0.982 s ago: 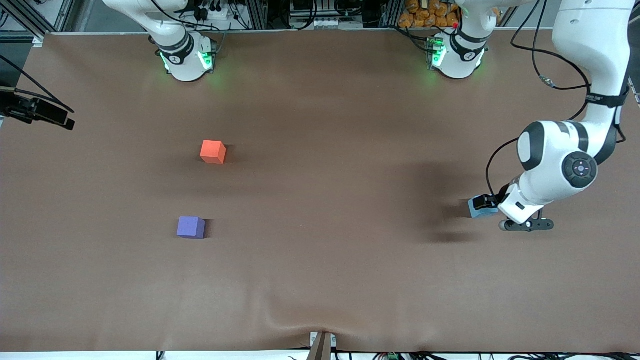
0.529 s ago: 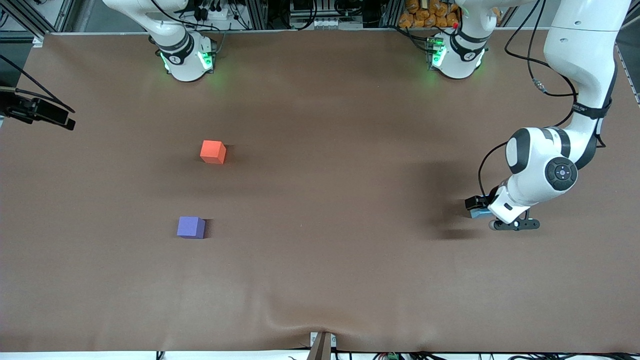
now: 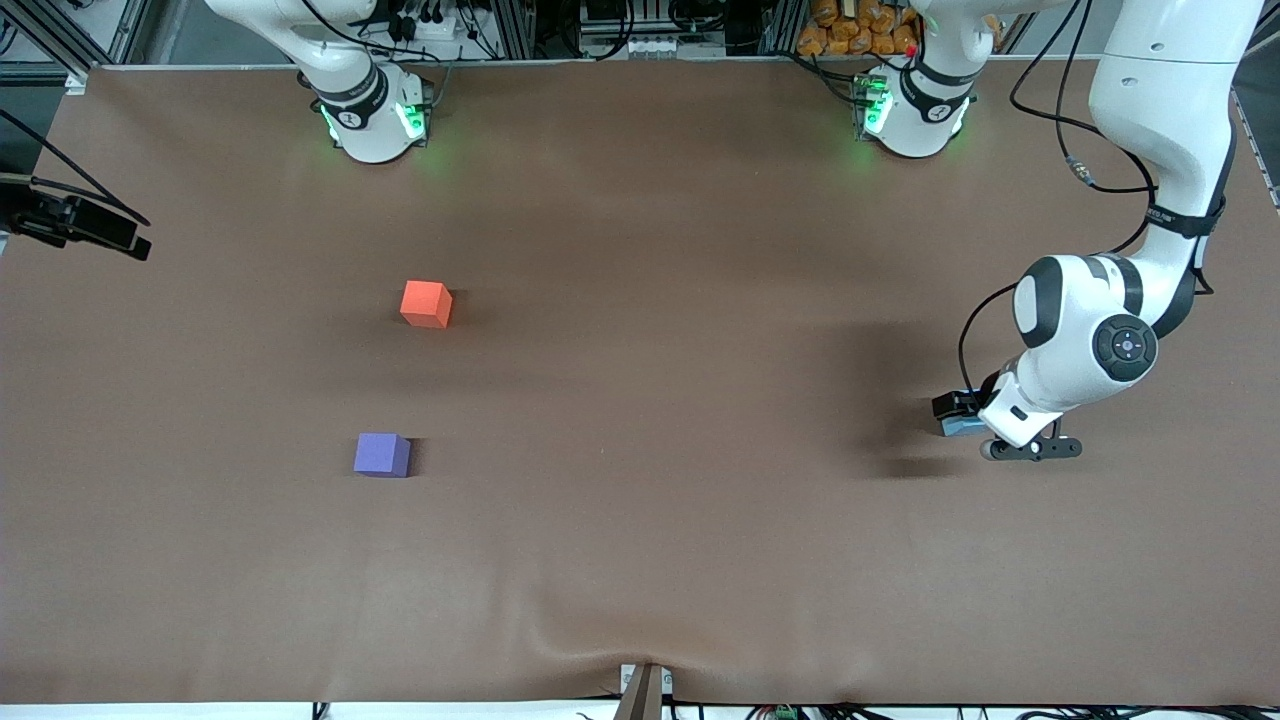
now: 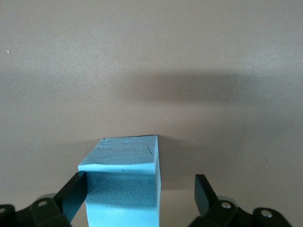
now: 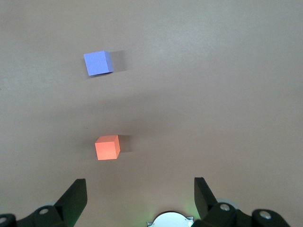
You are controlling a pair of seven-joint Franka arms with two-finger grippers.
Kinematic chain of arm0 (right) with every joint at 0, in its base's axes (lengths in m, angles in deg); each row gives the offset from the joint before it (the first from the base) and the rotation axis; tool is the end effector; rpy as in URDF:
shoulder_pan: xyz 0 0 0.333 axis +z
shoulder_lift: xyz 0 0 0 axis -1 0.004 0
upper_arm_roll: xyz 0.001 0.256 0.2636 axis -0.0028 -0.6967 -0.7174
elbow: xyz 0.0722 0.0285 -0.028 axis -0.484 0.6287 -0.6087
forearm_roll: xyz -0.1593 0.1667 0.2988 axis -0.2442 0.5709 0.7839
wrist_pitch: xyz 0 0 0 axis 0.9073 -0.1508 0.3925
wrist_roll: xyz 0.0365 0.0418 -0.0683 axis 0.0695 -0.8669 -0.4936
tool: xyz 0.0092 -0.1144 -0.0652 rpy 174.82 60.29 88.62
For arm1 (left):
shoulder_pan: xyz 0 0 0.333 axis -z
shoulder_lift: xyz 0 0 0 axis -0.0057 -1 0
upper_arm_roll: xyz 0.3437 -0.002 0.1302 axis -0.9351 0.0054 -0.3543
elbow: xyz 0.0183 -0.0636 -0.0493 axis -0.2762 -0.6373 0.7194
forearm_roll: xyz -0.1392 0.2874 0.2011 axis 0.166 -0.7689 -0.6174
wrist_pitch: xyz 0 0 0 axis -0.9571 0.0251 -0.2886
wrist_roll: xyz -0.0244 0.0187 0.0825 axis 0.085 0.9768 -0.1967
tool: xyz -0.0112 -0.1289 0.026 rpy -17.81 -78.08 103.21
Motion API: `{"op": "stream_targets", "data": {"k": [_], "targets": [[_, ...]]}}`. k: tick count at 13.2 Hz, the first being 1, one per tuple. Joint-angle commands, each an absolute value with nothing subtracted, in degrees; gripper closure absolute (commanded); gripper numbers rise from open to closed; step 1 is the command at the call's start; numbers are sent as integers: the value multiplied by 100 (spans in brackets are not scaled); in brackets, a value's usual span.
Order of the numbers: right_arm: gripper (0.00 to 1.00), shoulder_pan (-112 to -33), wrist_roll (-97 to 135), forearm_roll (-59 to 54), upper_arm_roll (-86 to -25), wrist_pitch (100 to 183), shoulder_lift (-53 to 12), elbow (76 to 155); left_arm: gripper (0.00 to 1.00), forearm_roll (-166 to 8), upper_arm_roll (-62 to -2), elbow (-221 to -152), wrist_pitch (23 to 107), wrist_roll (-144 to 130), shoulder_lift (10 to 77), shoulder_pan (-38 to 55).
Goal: Place blue block between orange and purple blocks
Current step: 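Close the left gripper on the light blue cube and lift it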
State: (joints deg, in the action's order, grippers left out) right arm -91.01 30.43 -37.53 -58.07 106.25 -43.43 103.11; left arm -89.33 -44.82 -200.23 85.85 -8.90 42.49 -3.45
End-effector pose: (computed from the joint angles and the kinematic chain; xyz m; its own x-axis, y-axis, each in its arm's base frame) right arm 0.5213 -0.0320 0.6562 0.9756 -0.1782 -0.1281 -0.1818 -0.9832 -0.0173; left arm 0.6194 -0.0216 0.2583 0.9987 0.0248 -0.0434 0.0257 -0.9994 0.0210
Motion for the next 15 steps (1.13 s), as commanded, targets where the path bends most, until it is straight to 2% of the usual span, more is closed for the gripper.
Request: {"op": "stream_targets", "data": {"k": [1, 15], "targets": [[0, -9162, 3126, -3649, -5843, 10589, -4355, 10287, 0, -8916, -4484, -20147, 8616, -973, 4332, -367], [0, -9153, 3135, -3649, -5843, 10581, -4355, 10287, 0, -8934, -4493, -20138, 8554, -982, 4307, -367]]}}
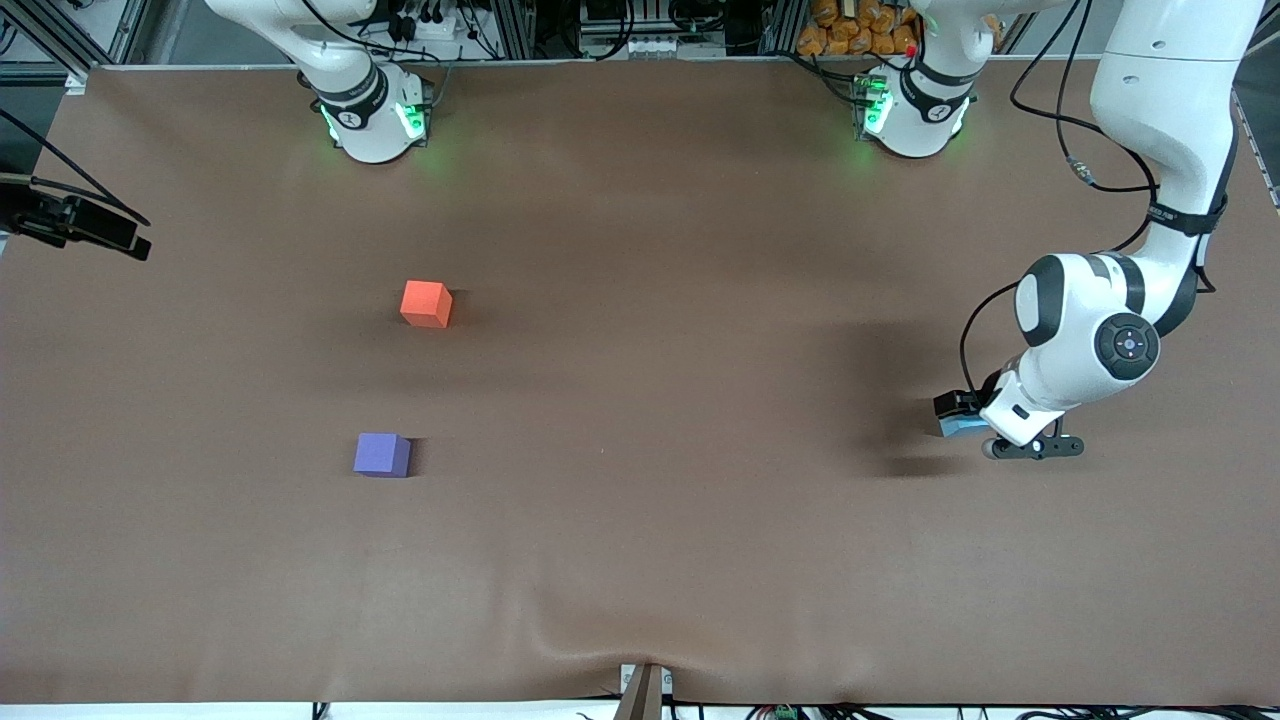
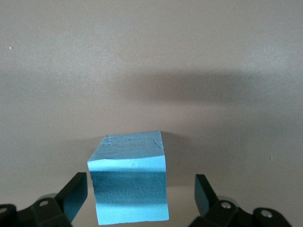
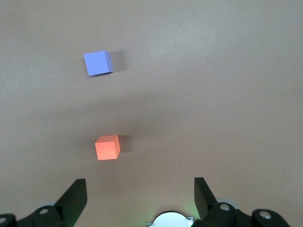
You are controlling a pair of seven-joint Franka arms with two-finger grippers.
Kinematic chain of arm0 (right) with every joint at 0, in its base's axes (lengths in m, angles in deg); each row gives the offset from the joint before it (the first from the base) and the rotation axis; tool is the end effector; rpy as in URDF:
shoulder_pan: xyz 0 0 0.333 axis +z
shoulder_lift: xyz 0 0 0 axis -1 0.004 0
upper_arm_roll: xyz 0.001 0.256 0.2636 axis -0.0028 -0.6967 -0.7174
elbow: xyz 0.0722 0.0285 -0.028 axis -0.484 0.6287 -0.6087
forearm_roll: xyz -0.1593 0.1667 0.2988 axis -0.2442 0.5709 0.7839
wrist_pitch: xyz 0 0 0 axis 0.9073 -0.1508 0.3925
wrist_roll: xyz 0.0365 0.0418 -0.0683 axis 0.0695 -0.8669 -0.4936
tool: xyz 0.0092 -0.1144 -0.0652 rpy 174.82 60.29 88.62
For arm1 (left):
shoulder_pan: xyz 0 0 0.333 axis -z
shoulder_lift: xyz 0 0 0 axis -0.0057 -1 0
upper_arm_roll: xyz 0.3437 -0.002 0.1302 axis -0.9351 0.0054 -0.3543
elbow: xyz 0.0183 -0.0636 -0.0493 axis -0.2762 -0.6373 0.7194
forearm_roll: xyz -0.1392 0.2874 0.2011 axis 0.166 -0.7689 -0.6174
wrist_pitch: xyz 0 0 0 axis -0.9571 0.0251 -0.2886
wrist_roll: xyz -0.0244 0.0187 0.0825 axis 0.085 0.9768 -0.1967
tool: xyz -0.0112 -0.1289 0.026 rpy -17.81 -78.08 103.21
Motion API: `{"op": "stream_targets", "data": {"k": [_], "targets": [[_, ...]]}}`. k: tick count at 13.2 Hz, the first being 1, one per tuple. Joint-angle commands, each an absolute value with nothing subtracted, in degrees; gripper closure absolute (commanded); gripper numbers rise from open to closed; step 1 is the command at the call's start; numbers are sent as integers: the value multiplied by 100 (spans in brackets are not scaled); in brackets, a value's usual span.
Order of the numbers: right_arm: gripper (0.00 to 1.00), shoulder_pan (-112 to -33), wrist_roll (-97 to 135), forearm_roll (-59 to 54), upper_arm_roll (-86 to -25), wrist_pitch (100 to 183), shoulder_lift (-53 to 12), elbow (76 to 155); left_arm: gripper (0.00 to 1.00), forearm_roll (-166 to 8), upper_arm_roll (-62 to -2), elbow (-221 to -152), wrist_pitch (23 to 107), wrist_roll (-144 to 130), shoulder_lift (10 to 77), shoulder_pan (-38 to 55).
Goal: Place blue block between orange and purple blocks
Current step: 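Close the left gripper on the light blue cube and lift it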
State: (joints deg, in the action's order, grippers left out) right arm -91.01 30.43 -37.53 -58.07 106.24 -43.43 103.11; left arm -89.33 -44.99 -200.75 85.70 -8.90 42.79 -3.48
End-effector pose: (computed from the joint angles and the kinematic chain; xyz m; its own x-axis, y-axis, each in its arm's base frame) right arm 0.5213 -0.0320 0.6562 0.9756 -0.1782 -0.1283 -0.1818 -0.9832 -0.0173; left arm 0.6162 -0.0196 0.2578 0.9984 0.0276 -0.0499 0.0286 -0.9994 0.0188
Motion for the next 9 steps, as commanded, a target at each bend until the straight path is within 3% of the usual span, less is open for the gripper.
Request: {"op": "stream_targets", "data": {"k": [1, 8, 9], "targets": [[0, -9153, 3135, -3649, -5843, 10581, -4355, 10287, 0, -8934, -4502, -20138, 8554, -982, 4271, -367], [0, -9153, 3135, -3649, -5843, 10581, -4355, 10279, 1, -8934, -4519, -20129, 8615, -982, 4078, -367], [0, -9153, 3135, -3658, -5843, 10581, -4355, 10287, 20, -8995, -4519, -20121, 8615, -982, 4069, -367]]}}
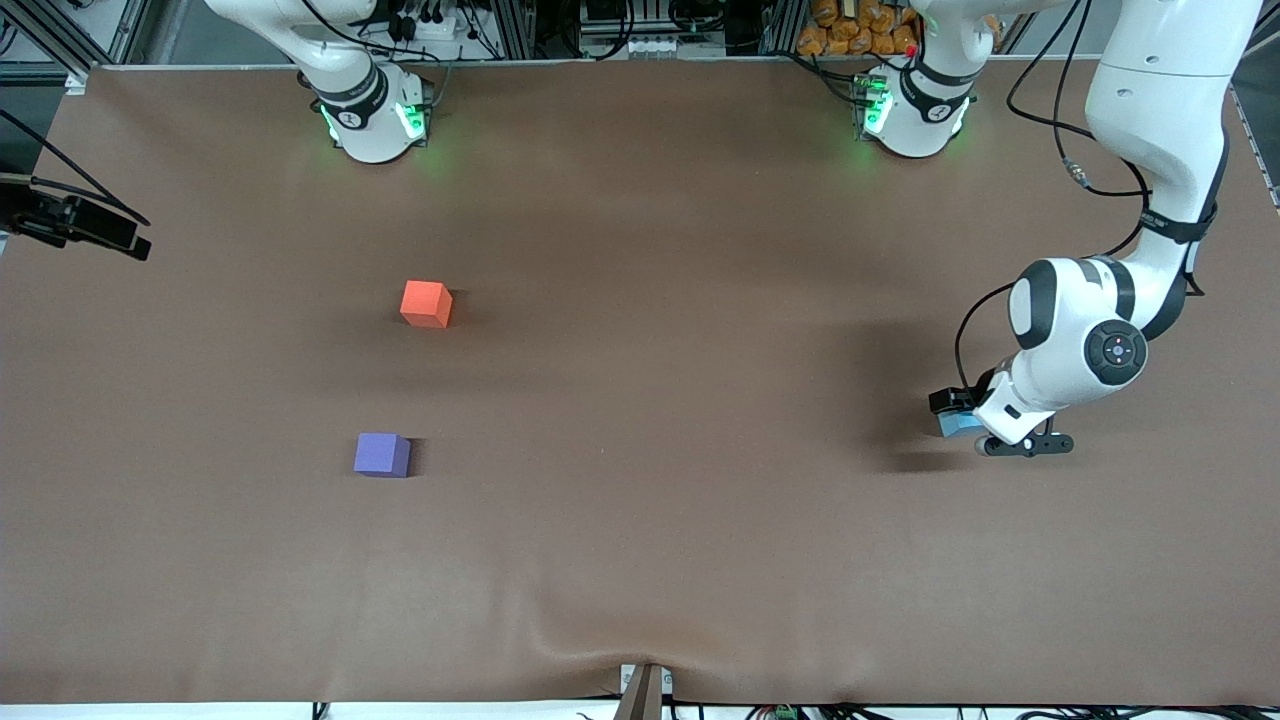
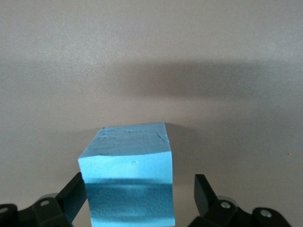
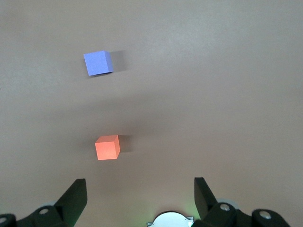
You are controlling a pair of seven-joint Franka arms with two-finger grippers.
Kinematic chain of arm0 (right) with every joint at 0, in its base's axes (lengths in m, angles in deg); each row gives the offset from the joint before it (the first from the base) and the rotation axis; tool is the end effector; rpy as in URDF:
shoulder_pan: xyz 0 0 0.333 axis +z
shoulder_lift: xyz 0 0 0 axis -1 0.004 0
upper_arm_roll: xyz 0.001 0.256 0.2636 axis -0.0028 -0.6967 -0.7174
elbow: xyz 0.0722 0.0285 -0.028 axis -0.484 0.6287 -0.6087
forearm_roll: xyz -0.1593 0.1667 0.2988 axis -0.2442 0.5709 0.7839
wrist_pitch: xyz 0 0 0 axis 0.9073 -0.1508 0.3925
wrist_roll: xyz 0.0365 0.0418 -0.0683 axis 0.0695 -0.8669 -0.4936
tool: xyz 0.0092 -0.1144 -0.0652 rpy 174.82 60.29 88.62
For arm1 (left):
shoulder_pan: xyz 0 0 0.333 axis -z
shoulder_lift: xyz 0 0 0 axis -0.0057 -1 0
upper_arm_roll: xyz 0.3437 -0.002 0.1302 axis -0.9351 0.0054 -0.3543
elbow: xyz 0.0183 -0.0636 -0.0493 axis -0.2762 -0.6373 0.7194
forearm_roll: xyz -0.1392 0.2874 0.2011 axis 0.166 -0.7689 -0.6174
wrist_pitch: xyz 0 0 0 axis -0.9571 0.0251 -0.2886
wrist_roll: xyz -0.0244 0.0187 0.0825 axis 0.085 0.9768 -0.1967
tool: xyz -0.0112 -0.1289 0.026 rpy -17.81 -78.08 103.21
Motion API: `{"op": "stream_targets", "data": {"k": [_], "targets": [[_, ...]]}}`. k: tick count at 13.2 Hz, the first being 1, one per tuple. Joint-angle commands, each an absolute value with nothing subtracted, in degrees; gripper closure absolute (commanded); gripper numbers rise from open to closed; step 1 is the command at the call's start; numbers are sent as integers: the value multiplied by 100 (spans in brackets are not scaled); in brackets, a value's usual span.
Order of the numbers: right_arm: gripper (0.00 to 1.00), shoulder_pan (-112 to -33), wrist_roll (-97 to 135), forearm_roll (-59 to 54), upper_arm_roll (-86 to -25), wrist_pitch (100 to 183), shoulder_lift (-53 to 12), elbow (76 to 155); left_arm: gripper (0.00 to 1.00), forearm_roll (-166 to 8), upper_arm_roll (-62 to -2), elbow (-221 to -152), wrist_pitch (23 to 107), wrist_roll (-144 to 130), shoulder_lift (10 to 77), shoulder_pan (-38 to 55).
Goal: Place blue block between orange and purple blocks
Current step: 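Close the left gripper on the light blue cube and lift it, then carry the blue cube toward the table middle while the right gripper reaches in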
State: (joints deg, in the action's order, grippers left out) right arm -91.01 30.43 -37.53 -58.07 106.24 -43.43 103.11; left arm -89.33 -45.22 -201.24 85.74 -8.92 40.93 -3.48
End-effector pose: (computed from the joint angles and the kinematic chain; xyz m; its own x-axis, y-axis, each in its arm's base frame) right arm 0.5213 -0.0320 0.6562 0.9756 -0.1782 -0.1283 -0.1818 -0.9832 -0.0173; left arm 0.6103 -0.0174 0.2347 0.9955 0.0305 -0.0901 0.0322 -0.9993 0.0173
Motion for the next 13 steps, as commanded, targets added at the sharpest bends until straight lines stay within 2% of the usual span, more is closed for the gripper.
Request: {"op": "stream_targets", "data": {"k": [1, 3, 8, 13], "targets": [[0, -9153, 3135, -3649, -5843, 10581, -4355, 10287, 38, -9056, -4519, -20112, 8615, -982, 4060, -367], [0, -9153, 3135, -3649, -5843, 10581, -4355, 10287, 65, -9066, -4519, -20086, 8615, -982, 4007, -367], [0, -9144, 3135, -3649, -5843, 10581, -4355, 10279, 66, -8987, -4406, -19998, 8580, -798, 4112, -271], [0, -9144, 3126, -3649, -5843, 10607, -4337, 10261, 66, -8978, -3361, -19647, 8545, 1106, 4157, -156]]}}
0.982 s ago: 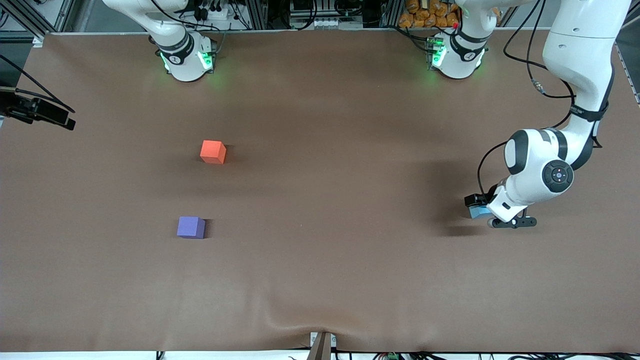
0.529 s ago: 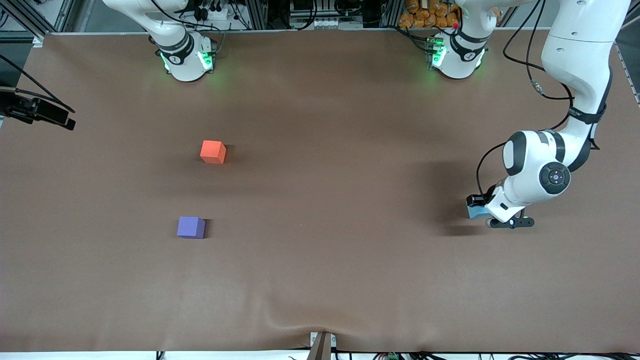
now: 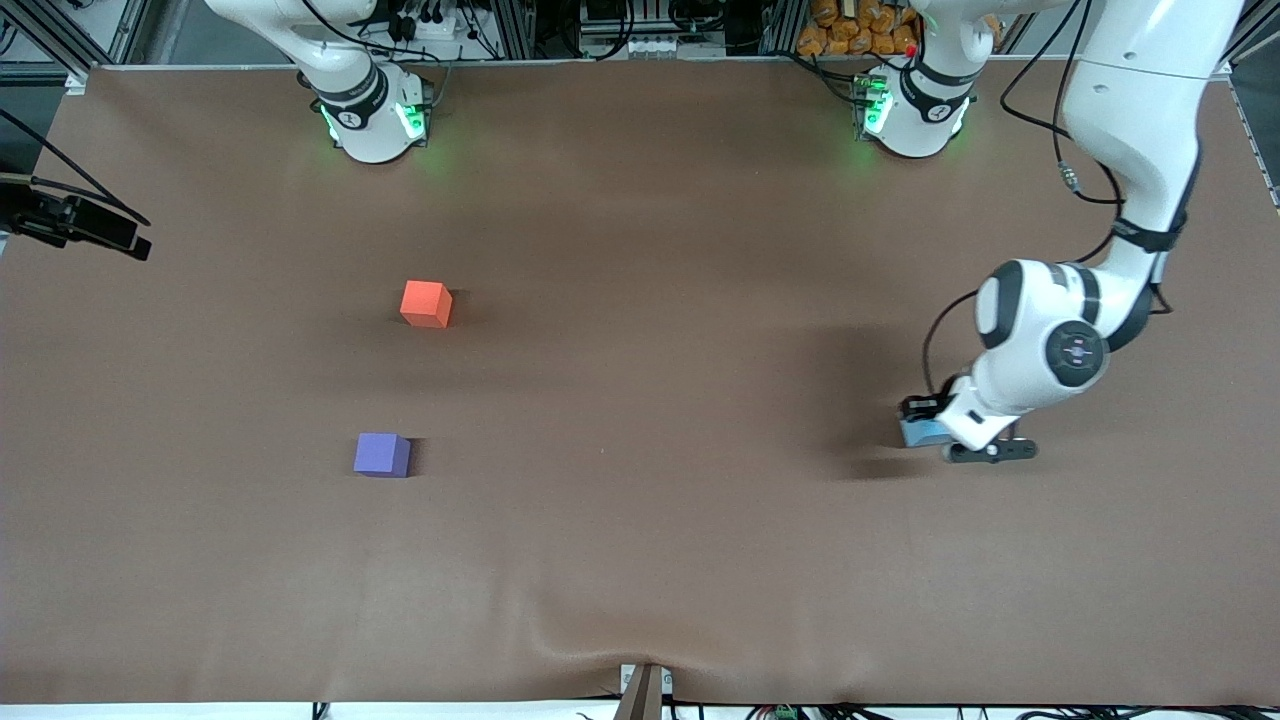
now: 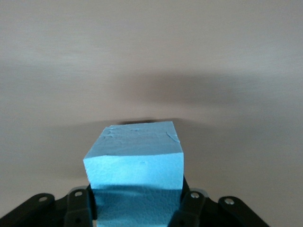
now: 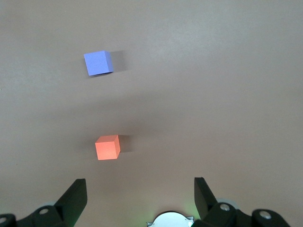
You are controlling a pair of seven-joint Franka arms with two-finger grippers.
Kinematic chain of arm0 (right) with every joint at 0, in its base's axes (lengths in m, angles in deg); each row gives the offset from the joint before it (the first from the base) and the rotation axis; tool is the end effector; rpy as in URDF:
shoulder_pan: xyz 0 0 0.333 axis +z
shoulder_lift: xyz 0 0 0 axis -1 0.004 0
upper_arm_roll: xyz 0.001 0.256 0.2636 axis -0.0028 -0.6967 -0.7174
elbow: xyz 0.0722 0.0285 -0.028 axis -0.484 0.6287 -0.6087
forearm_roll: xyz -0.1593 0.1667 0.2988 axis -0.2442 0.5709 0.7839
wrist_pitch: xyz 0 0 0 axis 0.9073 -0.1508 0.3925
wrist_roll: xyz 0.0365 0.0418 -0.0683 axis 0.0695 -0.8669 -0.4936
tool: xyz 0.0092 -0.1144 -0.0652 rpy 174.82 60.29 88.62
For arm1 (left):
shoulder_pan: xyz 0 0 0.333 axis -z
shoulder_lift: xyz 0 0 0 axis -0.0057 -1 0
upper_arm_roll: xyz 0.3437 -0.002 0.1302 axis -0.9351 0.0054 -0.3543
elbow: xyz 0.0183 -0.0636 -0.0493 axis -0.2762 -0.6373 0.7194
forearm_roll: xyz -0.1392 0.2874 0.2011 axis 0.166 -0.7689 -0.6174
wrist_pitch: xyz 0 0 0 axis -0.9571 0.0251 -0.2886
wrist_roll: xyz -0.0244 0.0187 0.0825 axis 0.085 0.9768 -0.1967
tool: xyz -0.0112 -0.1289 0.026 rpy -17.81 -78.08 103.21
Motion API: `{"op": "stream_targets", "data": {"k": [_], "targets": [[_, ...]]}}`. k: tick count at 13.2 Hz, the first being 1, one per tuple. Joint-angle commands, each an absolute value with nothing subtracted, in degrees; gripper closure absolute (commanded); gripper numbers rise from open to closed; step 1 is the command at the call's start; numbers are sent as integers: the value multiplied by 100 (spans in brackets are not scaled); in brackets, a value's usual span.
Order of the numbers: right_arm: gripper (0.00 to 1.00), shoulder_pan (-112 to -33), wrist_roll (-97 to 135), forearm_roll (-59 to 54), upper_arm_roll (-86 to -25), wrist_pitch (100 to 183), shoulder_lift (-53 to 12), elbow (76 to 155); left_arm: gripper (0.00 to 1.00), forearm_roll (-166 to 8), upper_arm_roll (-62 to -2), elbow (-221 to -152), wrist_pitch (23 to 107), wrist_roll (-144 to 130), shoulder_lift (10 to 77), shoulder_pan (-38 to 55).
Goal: Place blue block between orange and purple blocks
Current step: 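Carry the blue cube toward the table middle while the right gripper reaches in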
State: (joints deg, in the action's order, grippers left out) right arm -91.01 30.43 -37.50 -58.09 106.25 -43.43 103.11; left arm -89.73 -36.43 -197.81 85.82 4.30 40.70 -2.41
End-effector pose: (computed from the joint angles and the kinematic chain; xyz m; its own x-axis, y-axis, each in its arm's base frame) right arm 0.5213 -0.0318 0.6562 0.9757 -0.1777 -0.1282 -0.1815 -0.9832 -0.0178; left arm 0.6223 -0.1188 0.2618 0.9938 0.1019 -0.0454 0.1054 -0.9911 0.0810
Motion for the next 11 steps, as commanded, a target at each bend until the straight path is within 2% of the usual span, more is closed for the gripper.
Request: {"op": "stream_targets", "data": {"k": [1, 5, 9, 11], "targets": [[0, -9144, 3117, -3649, -5843, 10650, -4311, 10235, 66, -8969, -3272, -19533, 8545, 1492, 4139, 1], [0, -9118, 3135, -3632, -5860, 10721, -4214, 10164, 66, -8969, -3271, -18822, 8510, 3547, 3754, 1107], [0, -8723, 3135, -3570, -5860, 10730, -4038, 10156, 66, -8996, -3333, -17066, 7922, 6070, 2630, 2531], [0, -8425, 3117, -3587, -5852, 10739, -3925, 10147, 66, -9013, -3333, -16546, 7921, 6942, 2251, 2910]]}}
